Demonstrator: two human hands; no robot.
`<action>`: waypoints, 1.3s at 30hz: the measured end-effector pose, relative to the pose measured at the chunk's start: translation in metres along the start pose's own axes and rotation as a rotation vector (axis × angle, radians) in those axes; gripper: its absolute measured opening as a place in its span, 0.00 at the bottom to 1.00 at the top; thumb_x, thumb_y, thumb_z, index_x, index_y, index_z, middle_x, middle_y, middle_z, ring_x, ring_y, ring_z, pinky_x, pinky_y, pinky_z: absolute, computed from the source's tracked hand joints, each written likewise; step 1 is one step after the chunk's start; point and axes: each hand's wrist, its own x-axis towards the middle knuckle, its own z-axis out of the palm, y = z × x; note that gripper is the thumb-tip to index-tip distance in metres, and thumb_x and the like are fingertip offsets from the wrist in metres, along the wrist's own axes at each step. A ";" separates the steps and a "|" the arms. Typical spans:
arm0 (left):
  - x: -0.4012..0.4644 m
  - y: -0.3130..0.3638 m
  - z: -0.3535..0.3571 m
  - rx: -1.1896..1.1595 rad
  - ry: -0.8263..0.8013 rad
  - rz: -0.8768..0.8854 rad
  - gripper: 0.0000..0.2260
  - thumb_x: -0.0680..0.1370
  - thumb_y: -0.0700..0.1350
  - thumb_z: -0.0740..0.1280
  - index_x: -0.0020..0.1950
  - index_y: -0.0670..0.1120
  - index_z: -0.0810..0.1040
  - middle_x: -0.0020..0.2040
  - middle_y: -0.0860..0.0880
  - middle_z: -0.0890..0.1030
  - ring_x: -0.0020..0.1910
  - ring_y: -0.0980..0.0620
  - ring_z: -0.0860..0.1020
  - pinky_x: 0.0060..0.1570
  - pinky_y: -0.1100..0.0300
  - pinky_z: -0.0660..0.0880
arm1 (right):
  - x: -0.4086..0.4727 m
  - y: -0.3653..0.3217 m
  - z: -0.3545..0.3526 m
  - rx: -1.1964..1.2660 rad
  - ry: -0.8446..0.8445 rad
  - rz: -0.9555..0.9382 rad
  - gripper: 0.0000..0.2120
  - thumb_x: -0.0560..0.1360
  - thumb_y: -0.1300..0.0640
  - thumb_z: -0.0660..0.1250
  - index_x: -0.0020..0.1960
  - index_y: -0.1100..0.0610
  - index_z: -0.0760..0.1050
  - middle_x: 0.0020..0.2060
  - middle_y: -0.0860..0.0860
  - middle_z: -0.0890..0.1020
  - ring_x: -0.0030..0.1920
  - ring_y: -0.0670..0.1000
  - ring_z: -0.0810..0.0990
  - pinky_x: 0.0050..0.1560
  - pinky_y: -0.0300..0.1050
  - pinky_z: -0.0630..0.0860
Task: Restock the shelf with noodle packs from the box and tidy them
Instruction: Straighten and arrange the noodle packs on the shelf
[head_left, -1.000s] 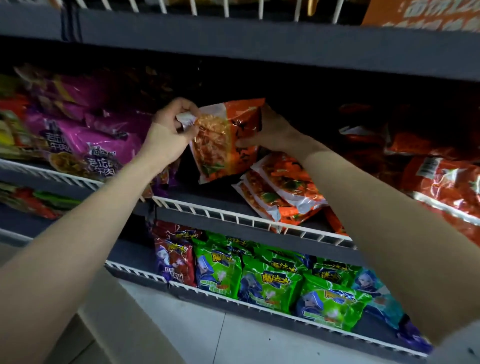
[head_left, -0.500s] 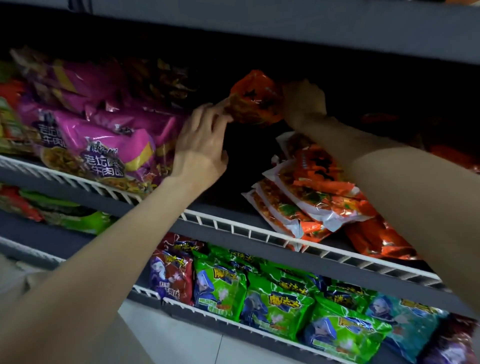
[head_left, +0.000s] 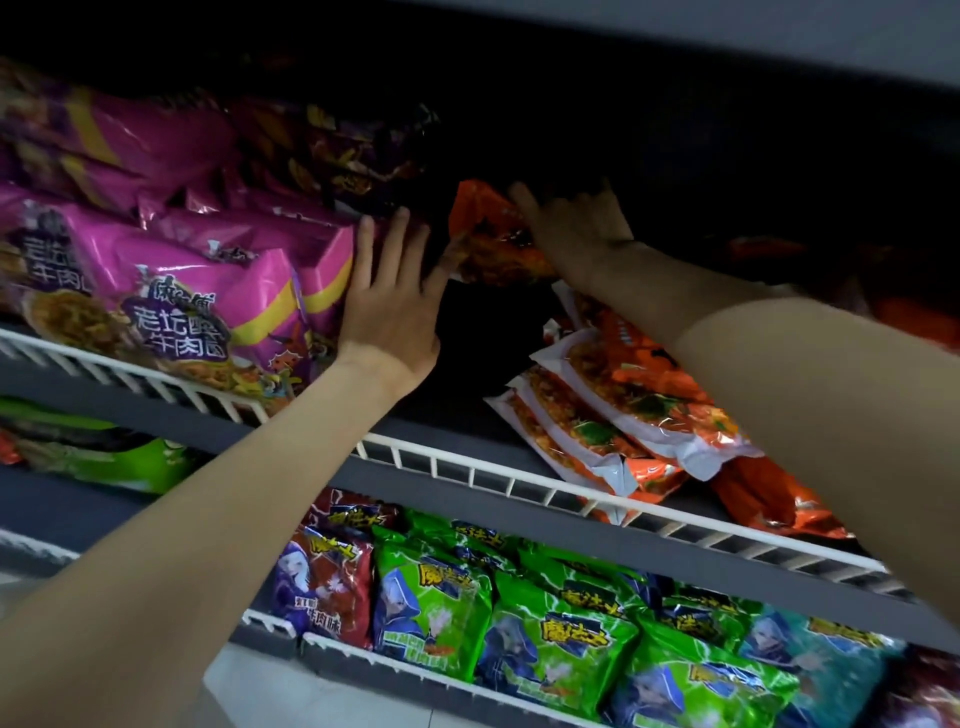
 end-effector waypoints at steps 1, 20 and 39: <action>0.001 0.002 0.000 0.001 0.006 -0.004 0.34 0.73 0.60 0.42 0.77 0.49 0.51 0.77 0.43 0.50 0.75 0.39 0.41 0.70 0.37 0.37 | 0.009 -0.005 0.005 -0.016 0.018 0.036 0.28 0.81 0.58 0.55 0.77 0.55 0.49 0.74 0.63 0.57 0.68 0.65 0.66 0.67 0.60 0.60; 0.000 0.003 0.015 0.087 0.076 0.013 0.33 0.75 0.62 0.55 0.76 0.48 0.53 0.77 0.40 0.51 0.75 0.36 0.42 0.66 0.38 0.30 | 0.024 -0.042 0.070 -0.580 -0.074 -0.341 0.40 0.78 0.53 0.62 0.77 0.49 0.36 0.77 0.52 0.38 0.76 0.59 0.40 0.71 0.68 0.52; -0.017 0.032 -0.029 -0.824 0.289 -0.069 0.16 0.75 0.54 0.58 0.54 0.45 0.75 0.45 0.50 0.81 0.52 0.42 0.77 0.54 0.49 0.71 | -0.115 -0.003 -0.019 0.284 0.202 0.052 0.17 0.80 0.51 0.55 0.66 0.49 0.70 0.61 0.53 0.76 0.63 0.57 0.72 0.53 0.48 0.70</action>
